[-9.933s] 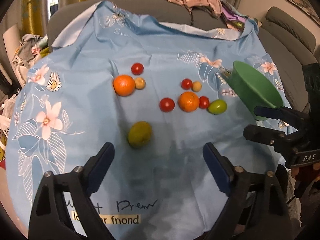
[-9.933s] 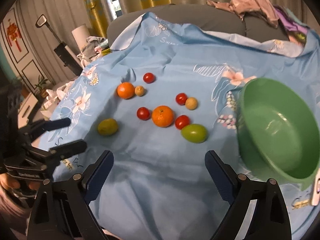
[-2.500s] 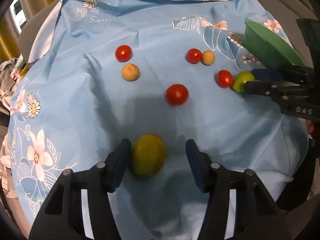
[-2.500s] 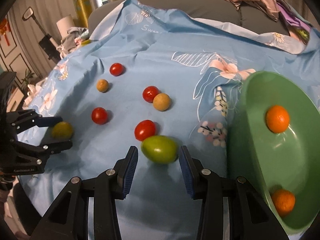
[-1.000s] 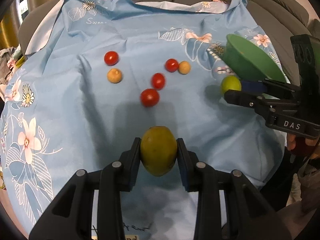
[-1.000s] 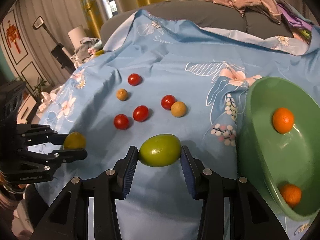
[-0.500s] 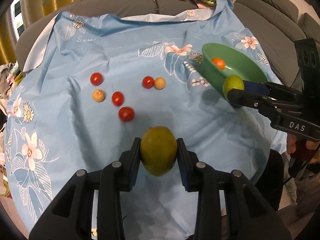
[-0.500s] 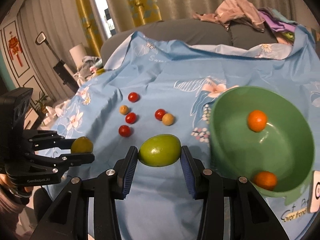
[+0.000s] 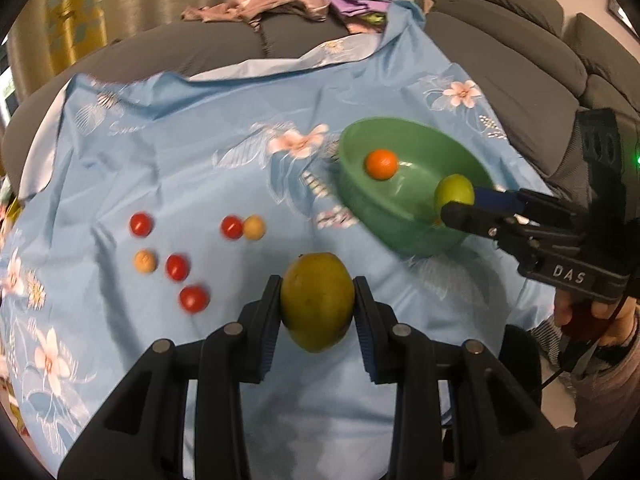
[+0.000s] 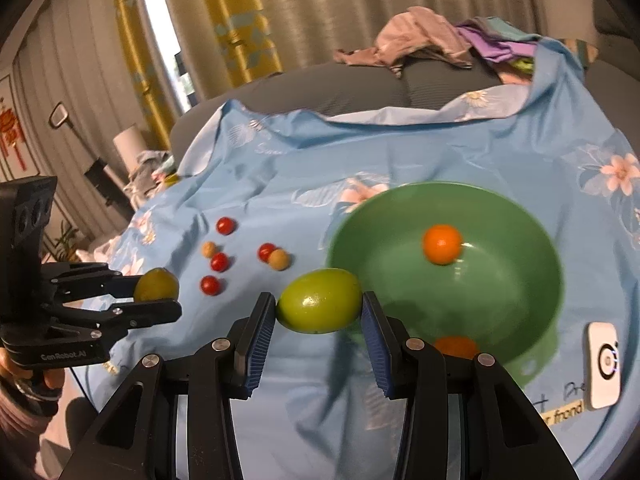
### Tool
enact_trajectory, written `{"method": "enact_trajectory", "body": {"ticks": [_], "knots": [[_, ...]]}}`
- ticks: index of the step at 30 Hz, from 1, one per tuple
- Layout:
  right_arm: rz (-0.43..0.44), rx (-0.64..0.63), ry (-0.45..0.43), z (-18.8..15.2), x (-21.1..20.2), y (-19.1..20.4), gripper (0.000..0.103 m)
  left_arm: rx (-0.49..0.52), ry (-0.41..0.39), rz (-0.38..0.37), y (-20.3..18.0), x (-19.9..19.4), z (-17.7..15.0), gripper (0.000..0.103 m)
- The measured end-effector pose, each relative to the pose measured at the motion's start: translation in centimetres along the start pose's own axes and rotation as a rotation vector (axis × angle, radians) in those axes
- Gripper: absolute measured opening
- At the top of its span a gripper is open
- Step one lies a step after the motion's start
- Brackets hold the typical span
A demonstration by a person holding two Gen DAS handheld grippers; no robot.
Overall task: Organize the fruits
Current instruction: 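Carry the lemon and green fruit into the green bowl and open both tools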
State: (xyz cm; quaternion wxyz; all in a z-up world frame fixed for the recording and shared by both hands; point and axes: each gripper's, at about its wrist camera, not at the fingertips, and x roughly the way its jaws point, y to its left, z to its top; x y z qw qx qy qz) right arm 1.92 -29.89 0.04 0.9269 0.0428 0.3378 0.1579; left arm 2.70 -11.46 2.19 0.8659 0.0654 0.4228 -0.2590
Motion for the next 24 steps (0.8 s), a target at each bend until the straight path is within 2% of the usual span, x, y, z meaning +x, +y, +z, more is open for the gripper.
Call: {"method": "enact_trajectory", "body": {"ticks": [8, 15, 24], "knots": [[-0.063, 0.069, -0.025, -0.3, -1.1, -3.5, 0.045, 0.068, -0.012, -0.082, -3.2, 2.2, 3.9, 0.034], [-0.112, 0.118, -0.026, -0.8, -1.6, -6.0, 0.045, 0.133, 0.009, -0.135, -6.3, 4.9, 5.9, 0.034], [-0.133, 0.143, -0.006, -1.1, -1.1, -7.4, 0.045, 0.144, 0.072, -0.137, -7.4, 8.8, 6.7, 0.034]]}}
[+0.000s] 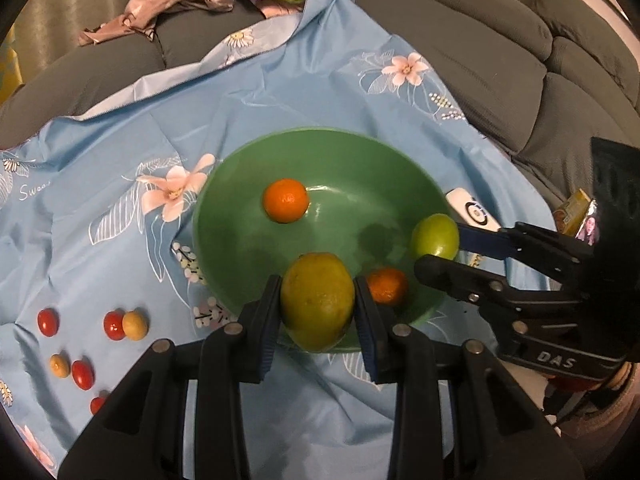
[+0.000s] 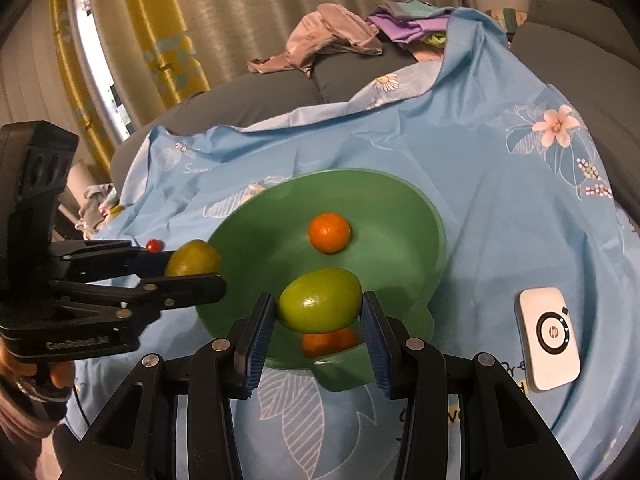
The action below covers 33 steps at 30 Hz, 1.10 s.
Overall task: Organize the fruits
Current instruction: 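Carry the lemon and green fruit into the green bowl and open both tools, then withdraw both open tools from the bowl toward the cherry tomatoes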
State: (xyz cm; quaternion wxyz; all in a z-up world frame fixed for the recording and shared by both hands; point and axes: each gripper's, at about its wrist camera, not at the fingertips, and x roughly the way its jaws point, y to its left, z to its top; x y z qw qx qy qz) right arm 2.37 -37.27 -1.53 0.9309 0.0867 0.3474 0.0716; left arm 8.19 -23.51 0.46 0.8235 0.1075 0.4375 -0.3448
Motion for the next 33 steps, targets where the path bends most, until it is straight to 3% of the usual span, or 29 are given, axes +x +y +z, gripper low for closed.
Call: {"method": "enact_trajectory", "body": {"ticks": [9, 17, 20, 23, 26, 28, 33], "knots": [[0.004, -0.019, 0.018, -0.1, 0.9, 0.4, 0.045, -0.014, 0.039, 0.023, 0.6, 1.4, -0.1, 0.035], [-0.007, -0.014, 0.019, -0.2, 1.0, 0.4, 0.045, -0.026, 0.029, 0.036, 0.9, 1.1, -0.3, 0.034], [-0.015, -0.004, 0.019, -0.1, 0.8, 0.3, 0.045, -0.039, 0.019, 0.027, 1.1, 0.5, -0.4, 0.043], [-0.018, 0.003, 0.014, -0.1, 0.4, 0.4, 0.045, -0.044, 0.0, 0.038, 1.0, -0.6, -0.7, 0.065], [-0.018, 0.011, 0.004, -0.2, 0.0, 0.5, 0.045, -0.065, -0.02, 0.048, 1.3, -2.1, -1.7, 0.069], [-0.01, 0.015, -0.006, -0.5, -0.4, 0.7, 0.045, -0.091, -0.026, 0.06, 1.7, -3.1, -2.8, 0.08], [0.071, 0.026, -0.033, -0.9, -1.3, 1.5, 0.047, -0.158, 0.012, 0.143, 3.7, -4.9, -6.8, 0.083]]}}
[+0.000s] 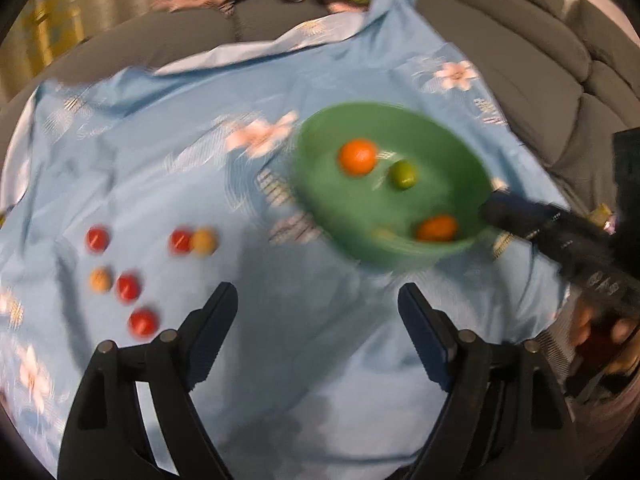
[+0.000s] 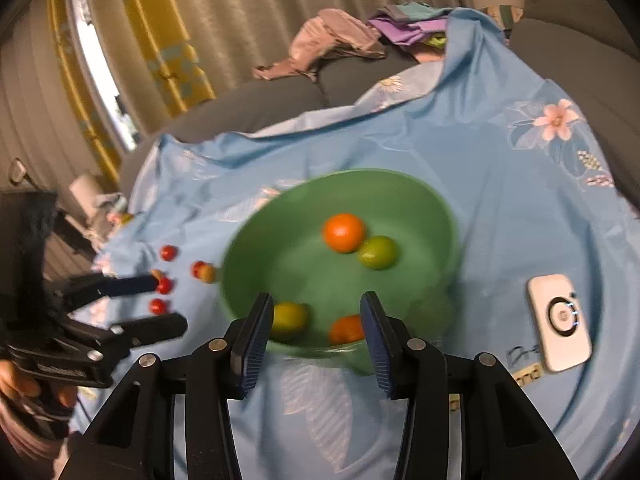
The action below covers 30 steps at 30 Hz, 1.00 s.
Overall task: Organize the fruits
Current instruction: 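Withdraw both open tools from the bowl toward the cherry tomatoes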
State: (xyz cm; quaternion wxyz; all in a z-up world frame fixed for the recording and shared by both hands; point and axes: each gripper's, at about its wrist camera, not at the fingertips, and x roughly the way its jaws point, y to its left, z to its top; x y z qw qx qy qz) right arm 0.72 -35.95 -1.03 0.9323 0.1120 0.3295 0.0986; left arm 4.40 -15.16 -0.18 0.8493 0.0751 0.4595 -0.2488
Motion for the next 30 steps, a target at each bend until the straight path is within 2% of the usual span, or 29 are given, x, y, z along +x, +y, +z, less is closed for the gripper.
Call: {"method": "enact_trajectory", "body": {"ticks": [5, 15, 23, 30], "knots": [[0.046, -0.076, 0.005, -0.7, -0.3, 2.7, 0.047, -0.107, 0.039, 0.03, 3.2, -1.1, -3.4, 0.083], [0.084, -0.166, 0.041, -1.7, 0.0, 7.2, 0.047, -0.186, 0.045, 0.063, 6.1, -3.9, -7.7, 0.083], [0.091, -0.233, 0.085, -2.6, 0.7, 10.3, 0.047, -0.225, 0.012, 0.041, 7.1, -4.8, -9.2, 0.085], [0.087, -0.274, 0.129, -2.8, 1.9, 12.4, 0.047, -0.246, -0.066, -0.048, 8.1, -6.0, -9.6, 0.088]]}}
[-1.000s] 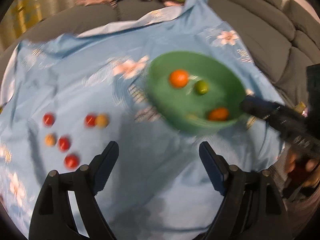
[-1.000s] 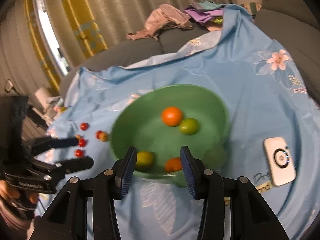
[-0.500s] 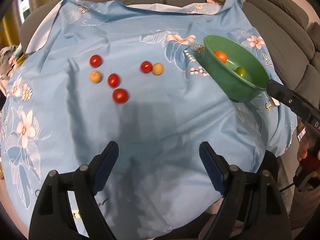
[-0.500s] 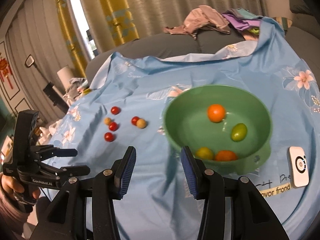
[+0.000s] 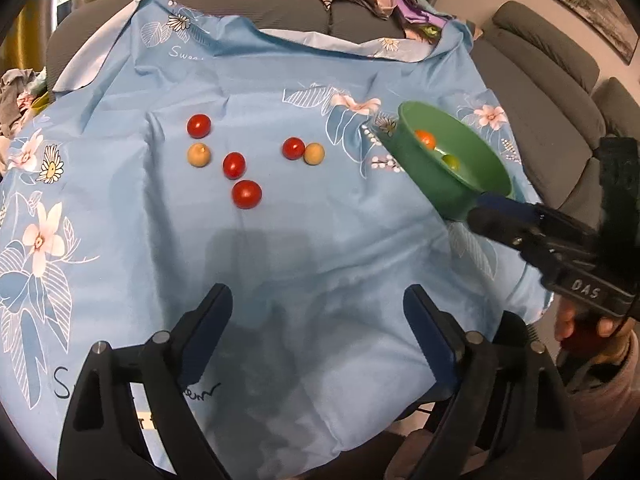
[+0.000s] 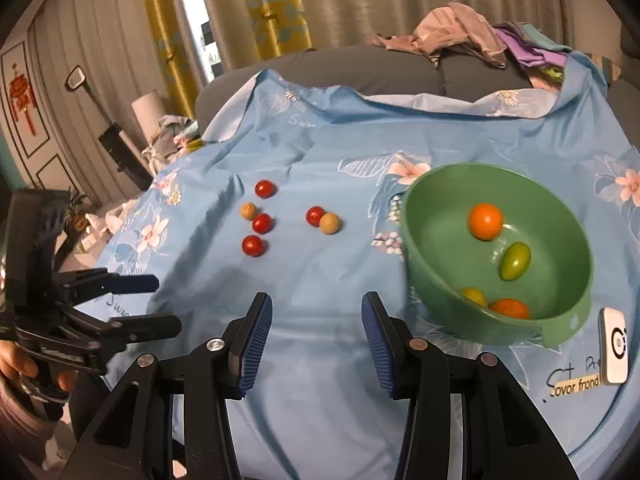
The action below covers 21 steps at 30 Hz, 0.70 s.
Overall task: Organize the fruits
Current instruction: 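Withdraw both open tools from the bowl toward the cherry tomatoes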
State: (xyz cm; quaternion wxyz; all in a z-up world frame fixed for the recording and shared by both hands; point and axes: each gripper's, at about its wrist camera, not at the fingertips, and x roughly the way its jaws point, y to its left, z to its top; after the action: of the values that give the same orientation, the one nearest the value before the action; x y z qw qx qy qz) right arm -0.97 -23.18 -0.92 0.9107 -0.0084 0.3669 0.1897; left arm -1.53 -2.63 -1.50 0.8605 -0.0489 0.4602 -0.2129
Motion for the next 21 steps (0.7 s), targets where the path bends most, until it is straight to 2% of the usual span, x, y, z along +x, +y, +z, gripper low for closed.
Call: {"method": "enact_trajectory", "body": {"ticks": [14, 21], "knots": [[0.042, 0.008, 0.062, 1.0, 3.5, 1.1, 0.047, -0.064, -0.015, 0.034, 3.3, 0.2, 0.1, 0.088], [0.04, 0.009, 0.093, 1.4, 5.4, 1.0, 0.047, -0.082, -0.013, 0.046, 4.5, 1.3, 1.2, 0.085]]}}
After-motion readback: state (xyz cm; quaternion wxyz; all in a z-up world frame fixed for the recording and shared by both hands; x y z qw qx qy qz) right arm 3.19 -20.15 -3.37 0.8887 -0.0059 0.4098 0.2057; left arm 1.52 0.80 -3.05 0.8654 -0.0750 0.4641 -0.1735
